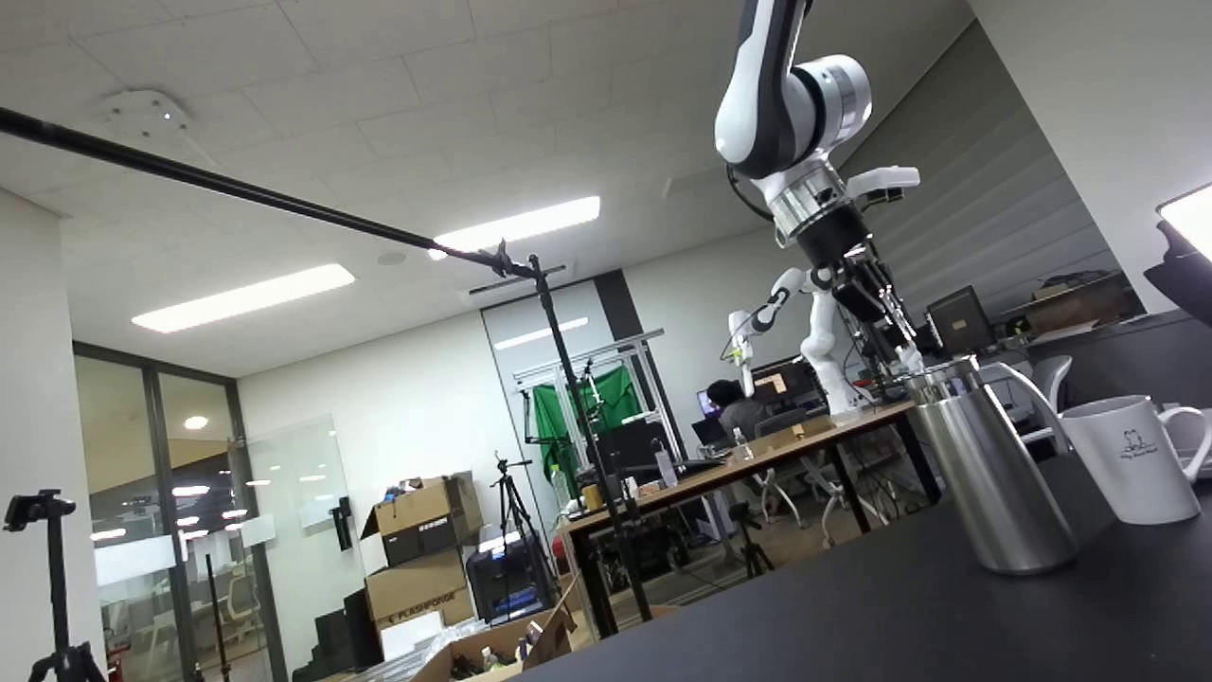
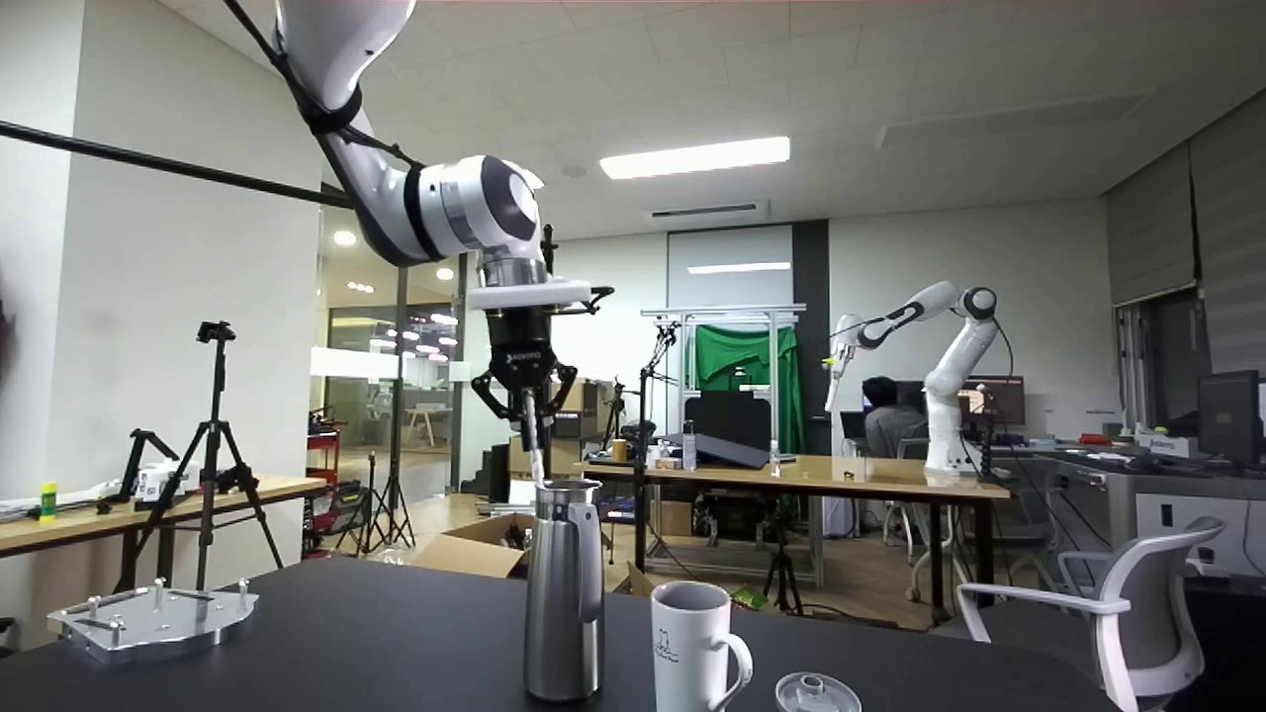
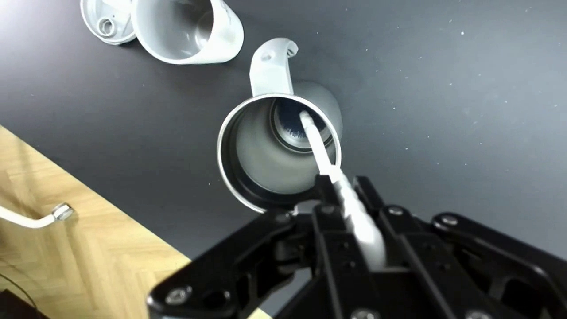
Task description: Use the object to clean the flask
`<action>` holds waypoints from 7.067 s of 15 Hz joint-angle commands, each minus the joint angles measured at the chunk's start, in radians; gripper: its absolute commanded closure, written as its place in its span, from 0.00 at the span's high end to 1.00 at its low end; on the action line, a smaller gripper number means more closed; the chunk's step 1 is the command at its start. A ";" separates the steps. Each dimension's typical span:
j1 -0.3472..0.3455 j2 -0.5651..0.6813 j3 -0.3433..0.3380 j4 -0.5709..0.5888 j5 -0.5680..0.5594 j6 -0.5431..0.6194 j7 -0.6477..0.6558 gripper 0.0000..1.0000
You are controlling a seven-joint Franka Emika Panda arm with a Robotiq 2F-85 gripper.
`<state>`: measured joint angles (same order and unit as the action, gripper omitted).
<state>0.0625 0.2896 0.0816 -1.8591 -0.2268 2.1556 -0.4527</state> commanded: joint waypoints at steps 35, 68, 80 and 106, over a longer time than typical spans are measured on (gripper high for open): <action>-0.015 -0.141 -0.004 0.006 0.013 0.012 0.010 0.04; 0.012 -0.073 0.007 -0.043 -0.045 0.087 0.022 0.04; 0.006 -0.149 -0.004 -0.005 -0.054 0.042 0.027 0.04; 0.014 -0.202 0.011 0.012 -0.063 -0.052 -0.015 0.88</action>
<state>0.0747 0.1161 0.0893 -1.8465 -0.2949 2.1468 -0.4432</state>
